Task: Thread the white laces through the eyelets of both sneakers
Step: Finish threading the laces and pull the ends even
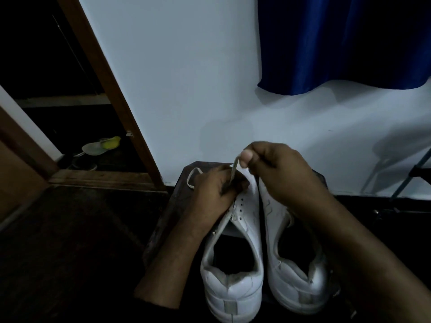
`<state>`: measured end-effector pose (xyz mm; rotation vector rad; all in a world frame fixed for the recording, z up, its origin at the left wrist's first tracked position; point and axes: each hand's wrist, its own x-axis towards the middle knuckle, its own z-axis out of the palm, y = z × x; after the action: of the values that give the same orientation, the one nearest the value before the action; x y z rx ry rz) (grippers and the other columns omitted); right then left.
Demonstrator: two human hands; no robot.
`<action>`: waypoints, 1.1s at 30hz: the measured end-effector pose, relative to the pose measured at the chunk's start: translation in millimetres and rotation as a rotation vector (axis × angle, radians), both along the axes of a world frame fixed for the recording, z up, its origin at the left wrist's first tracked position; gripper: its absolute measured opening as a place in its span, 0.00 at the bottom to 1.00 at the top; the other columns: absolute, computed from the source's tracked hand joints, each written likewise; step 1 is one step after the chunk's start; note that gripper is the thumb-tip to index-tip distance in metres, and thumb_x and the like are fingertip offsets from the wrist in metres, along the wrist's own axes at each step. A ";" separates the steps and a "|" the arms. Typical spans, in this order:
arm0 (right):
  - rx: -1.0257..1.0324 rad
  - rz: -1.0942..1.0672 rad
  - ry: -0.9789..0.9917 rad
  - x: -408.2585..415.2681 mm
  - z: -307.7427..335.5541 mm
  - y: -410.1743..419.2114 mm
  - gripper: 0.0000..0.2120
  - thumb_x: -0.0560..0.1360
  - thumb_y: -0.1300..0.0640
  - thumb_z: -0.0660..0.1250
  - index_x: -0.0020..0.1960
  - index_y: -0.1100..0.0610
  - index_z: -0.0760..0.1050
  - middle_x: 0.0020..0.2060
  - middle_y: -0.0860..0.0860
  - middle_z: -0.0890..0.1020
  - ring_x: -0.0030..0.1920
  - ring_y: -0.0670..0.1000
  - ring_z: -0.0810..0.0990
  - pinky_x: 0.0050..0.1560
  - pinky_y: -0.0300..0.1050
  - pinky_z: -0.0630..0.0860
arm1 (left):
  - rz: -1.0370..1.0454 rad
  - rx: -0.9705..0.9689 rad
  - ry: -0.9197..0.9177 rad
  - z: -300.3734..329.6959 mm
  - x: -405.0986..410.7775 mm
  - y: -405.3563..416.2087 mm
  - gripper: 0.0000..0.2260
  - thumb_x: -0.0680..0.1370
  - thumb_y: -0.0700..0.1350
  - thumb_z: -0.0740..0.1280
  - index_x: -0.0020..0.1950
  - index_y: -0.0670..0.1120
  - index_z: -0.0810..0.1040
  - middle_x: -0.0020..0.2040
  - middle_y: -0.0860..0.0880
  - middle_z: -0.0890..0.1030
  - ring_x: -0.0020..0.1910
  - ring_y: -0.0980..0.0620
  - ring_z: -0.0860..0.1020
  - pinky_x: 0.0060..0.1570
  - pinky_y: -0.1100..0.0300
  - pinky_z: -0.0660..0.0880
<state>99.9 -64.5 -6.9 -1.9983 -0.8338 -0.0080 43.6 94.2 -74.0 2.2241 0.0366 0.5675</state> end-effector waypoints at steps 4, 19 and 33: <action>0.298 0.087 0.110 -6.7 7.8 -1.5 0.14 0.84 0.48 0.60 0.42 0.51 0.77 0.41 0.45 0.82 0.43 0.42 0.79 0.46 0.38 0.73 | 0.019 0.006 -0.008 -1.7 1.3 1.0 0.04 0.78 0.44 0.72 0.47 0.45 0.85 0.48 0.51 0.84 0.50 0.57 0.81 0.55 0.51 0.76; -0.544 -0.003 -0.438 -7.7 -7.1 9.8 0.02 0.82 0.57 0.59 0.53 0.53 0.70 0.43 0.46 0.69 0.39 0.50 0.74 0.35 0.41 0.60 | -0.083 0.148 -0.056 3.6 -4.8 2.3 0.09 0.78 0.39 0.67 0.54 0.45 0.86 0.53 0.51 0.85 0.53 0.52 0.84 0.53 0.52 0.78; -0.306 -0.045 -0.323 1.0 -13.0 4.8 0.16 0.75 0.36 0.52 0.40 0.44 0.71 0.34 0.47 0.78 0.38 0.52 0.78 0.39 0.47 0.73 | 0.081 0.271 0.022 9.8 -1.5 2.3 0.02 0.75 0.52 0.71 0.44 0.57 0.82 0.42 0.59 0.82 0.47 0.60 0.80 0.53 0.46 0.77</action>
<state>100.9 -59.7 -19.9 -2.3415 -1.0438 -0.2484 42.1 96.5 -64.2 2.5014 0.0644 0.6222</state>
